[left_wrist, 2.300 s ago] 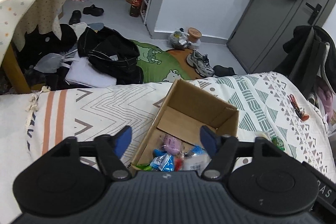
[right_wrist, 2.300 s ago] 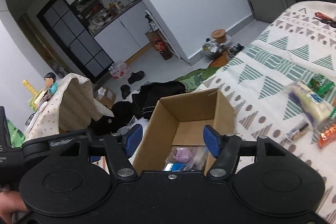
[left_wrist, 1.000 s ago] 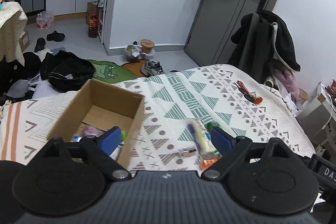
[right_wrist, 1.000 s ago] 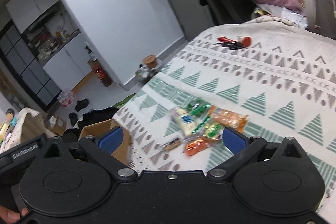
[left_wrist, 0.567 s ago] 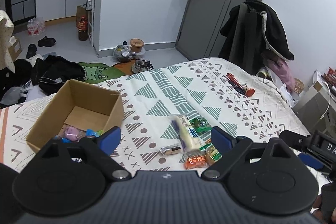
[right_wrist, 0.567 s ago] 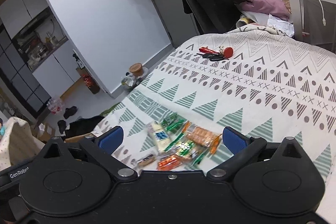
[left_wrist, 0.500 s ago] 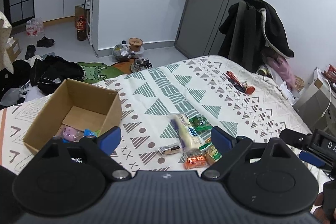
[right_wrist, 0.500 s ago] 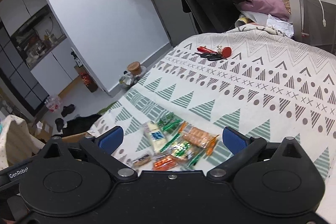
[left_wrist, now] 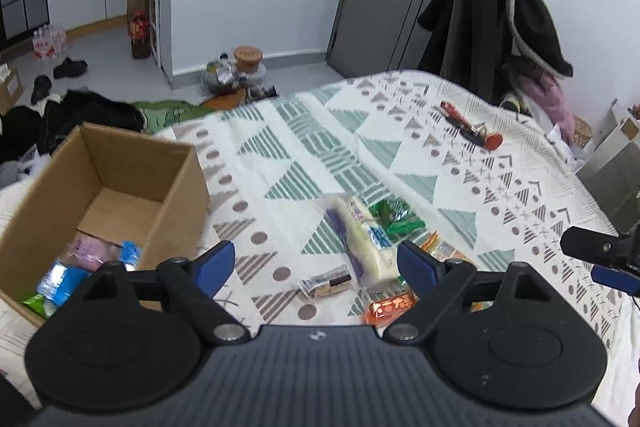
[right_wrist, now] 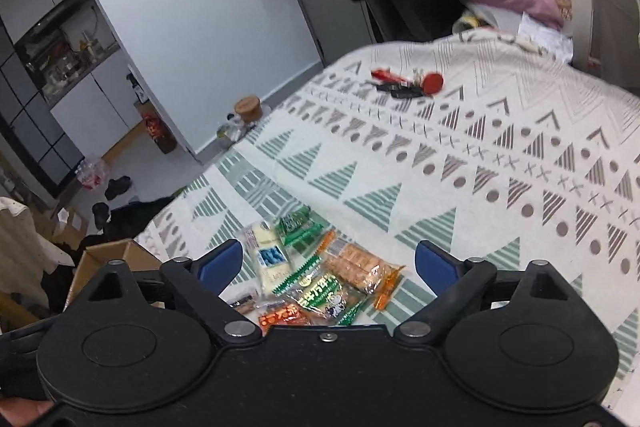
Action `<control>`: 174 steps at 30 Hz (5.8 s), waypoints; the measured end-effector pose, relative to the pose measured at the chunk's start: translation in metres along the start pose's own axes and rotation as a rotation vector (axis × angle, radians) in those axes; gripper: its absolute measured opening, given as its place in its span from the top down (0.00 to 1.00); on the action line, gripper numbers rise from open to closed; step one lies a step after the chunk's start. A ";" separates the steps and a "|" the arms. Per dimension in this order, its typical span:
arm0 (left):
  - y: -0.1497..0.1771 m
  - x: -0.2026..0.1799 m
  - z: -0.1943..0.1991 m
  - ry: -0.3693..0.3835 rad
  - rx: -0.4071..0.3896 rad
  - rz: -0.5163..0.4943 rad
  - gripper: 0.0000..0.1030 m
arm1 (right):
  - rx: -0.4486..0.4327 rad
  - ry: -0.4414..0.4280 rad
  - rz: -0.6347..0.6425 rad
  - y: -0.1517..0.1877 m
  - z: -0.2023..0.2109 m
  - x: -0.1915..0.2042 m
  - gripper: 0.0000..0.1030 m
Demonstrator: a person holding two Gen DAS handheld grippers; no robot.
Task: Organize snacks
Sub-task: 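Move both open tools back over the snack pile on the bed, then grasp the clear wrapped bar with the left tool while the right tool grasps the orange cracker packet, then carry both packets over the box and open both tools to drop them, then move both open tools back over the remaining snacks on the bed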
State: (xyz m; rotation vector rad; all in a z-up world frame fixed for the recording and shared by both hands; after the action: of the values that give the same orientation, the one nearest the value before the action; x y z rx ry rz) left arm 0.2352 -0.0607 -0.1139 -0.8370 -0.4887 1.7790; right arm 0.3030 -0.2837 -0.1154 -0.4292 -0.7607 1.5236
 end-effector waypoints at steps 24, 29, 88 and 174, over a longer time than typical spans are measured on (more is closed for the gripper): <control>0.018 0.019 -0.110 0.015 0.133 -0.041 0.35 | 0.160 0.043 0.084 0.011 -0.108 0.002 0.30; 0.022 0.014 -0.119 0.043 0.159 -0.042 0.38 | 0.152 0.032 0.087 0.012 -0.115 0.003 0.30; -0.009 0.058 0.047 -0.005 -0.018 0.032 0.81 | -0.010 -0.065 0.007 0.030 -0.010 0.047 0.68; -0.037 0.168 0.101 -0.081 -0.072 0.202 0.13 | 0.004 -0.131 0.103 0.061 0.012 0.185 0.31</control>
State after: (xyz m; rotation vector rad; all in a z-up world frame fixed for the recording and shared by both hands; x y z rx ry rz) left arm 0.1520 0.1158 -0.0720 -0.8928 -0.5395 1.9964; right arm 0.2291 -0.1031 -0.1165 -0.3734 -0.8480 1.6616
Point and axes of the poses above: each gripper's, at about its wrist camera, not at the fingertips, and z roughly against the way its jaws point, x to its left, y to its underside, the point moved 1 cm from there along -z, roughly the way its jaws point, and after that the axes turned 10 degrees about y, right-handed, at the moved point
